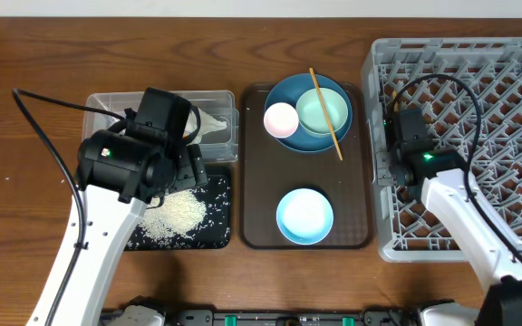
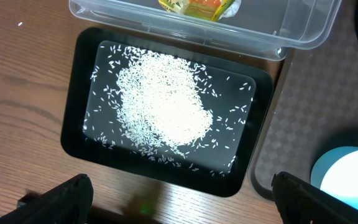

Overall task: Sort waste into correct bins and load items into the dishwasher rack
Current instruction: 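Carry the chopstick to the grey rack and insert it upright, then move the right gripper back to the second chopstick in the bowl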

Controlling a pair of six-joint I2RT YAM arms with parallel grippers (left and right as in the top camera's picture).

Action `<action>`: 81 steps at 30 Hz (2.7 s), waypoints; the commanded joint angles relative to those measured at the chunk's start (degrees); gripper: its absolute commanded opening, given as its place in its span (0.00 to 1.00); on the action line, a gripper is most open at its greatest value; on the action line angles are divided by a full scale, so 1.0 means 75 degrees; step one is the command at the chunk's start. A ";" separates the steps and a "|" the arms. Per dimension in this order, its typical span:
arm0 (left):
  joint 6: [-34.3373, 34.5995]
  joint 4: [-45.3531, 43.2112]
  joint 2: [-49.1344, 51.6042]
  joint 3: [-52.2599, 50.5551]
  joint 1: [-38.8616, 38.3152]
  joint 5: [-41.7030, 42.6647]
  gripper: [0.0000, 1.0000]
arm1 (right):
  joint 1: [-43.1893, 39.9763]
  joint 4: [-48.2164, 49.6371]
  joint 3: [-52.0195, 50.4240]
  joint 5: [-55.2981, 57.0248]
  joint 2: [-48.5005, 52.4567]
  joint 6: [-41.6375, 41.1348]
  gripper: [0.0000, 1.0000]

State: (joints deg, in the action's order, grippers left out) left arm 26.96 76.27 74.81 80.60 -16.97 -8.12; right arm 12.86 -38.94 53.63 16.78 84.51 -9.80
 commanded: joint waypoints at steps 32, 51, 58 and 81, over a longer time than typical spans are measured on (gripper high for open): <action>-0.0041 0.0026 0.0029 -0.0017 0.0038 -0.0125 0.95 | -0.0009 -0.0102 0.0988 -0.1684 -0.0688 0.0090 0.20; -0.0041 0.0026 0.0029 -0.0017 0.0038 -0.0128 0.95 | 0.0038 0.0697 0.0933 -0.2699 -0.0664 0.0090 0.33; -0.0041 0.0026 0.0029 -0.0017 0.0038 -0.0125 0.95 | 0.0388 0.1198 0.0618 -0.2693 -0.0641 0.0096 0.34; -0.0041 0.0026 0.0029 -0.0017 0.0038 -0.0125 0.95 | 0.0839 0.2136 0.0618 -0.2672 0.1620 0.0122 0.41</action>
State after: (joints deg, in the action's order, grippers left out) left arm 26.96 76.29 74.81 80.60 -16.97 -8.12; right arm 18.24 -23.38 58.65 -3.20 95.92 -9.34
